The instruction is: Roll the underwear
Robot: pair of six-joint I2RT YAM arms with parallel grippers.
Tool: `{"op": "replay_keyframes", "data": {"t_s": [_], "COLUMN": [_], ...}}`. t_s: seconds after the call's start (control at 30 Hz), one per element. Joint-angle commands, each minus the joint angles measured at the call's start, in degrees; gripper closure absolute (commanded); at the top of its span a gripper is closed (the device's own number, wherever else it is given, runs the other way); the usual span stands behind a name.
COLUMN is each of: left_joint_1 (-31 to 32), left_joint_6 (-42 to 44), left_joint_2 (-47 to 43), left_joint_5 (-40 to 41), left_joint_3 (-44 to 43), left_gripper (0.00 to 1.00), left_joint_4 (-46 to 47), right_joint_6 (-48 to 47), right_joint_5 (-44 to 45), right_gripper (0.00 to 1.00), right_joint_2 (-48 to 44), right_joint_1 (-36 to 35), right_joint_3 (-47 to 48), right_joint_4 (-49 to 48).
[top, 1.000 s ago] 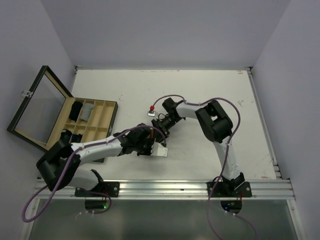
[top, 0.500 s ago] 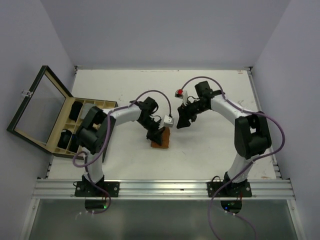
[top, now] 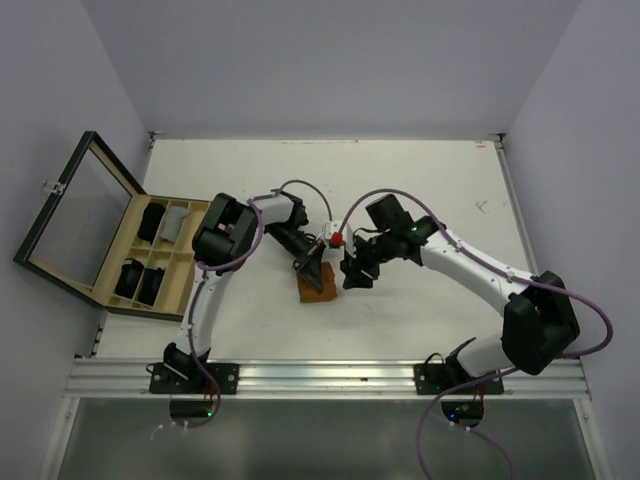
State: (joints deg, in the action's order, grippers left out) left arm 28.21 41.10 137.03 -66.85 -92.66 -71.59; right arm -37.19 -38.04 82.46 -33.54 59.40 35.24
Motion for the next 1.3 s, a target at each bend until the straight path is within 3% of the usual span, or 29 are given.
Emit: {"op": "replay_keyframes", "data": {"t_s": [0.0, 0.23, 0.43, 0.67, 0.77, 0.87, 0.9, 0.97, 1.03, 1.1, 1.27], "left_joint_1": [0.7, 0.4, -0.3, -0.3, -0.3, -0.5, -0.7, -1.0, -1.6, -2.7, -8.2], "left_joint_6": [5.9, 6.3, 6.0, 5.9, 5.8, 5.5, 5.3, 4.8, 3.8, 1.6, -7.0], "left_joint_2": [9.5, 10.2, 9.7, 9.2, 8.8, 7.8, 7.4, 5.4, 1.6, -1.7, -15.5], "left_joint_5": [28.3, 27.9, 27.5, 26.9, 26.8, 26.6, 26.4, 24.9, 23.7, 22.2, 17.9], "left_joint_3": [1.8, 1.8, 2.4, 2.4, 3.0, 3.6, 3.8, 4.2, 4.9, 5.7, 6.9], "left_gripper": [1.0, 1.0, 1.0, 1.0, 1.0, 0.97, 0.96, 0.89, 0.79, 0.78, 0.61], "left_joint_4": [4.7, 4.8, 5.8, 6.1, 6.5, 7.3, 7.6, 8.7, 10.5, 14.2, 25.3], "right_joint_6": [-2.6, -7.3, -5.1, -5.0, -5.0, -5.2, -5.1, -5.0, -4.4, -4.4, -2.2], "right_joint_5": [4.8, 9.7, 9.8, 10.9, 11.1, 10.4, 10.4, 9.6, 7.6, 4.8, 1.1], "right_gripper": [0.48, 0.46, 0.38, 0.39, 0.46, 0.69, 0.83, 1.0, 1.0, 1.0, 1.0], "right_joint_2": [0.1, 6.5, 9.0, 12.3, 14.2, 15.4, 15.5, 15.9, 16.6, 18.4, 23.4], "right_joint_1": [-3.9, -13.9, -16.7, -17.1, -17.1, -17.1, -17.1, -17.1, -17.1, -17.1, -17.0], "right_joint_3": [-0.8, -1.6, -2.5, -5.0, -4.7, -5.1, -5.2, -5.1, -3.8, -2.3, 3.3], "right_joint_4": [-6.8, -12.4, -15.6, -20.0, -20.5, -21.1, -21.2, -20.7, -18.2, -15.6, -7.9]}}
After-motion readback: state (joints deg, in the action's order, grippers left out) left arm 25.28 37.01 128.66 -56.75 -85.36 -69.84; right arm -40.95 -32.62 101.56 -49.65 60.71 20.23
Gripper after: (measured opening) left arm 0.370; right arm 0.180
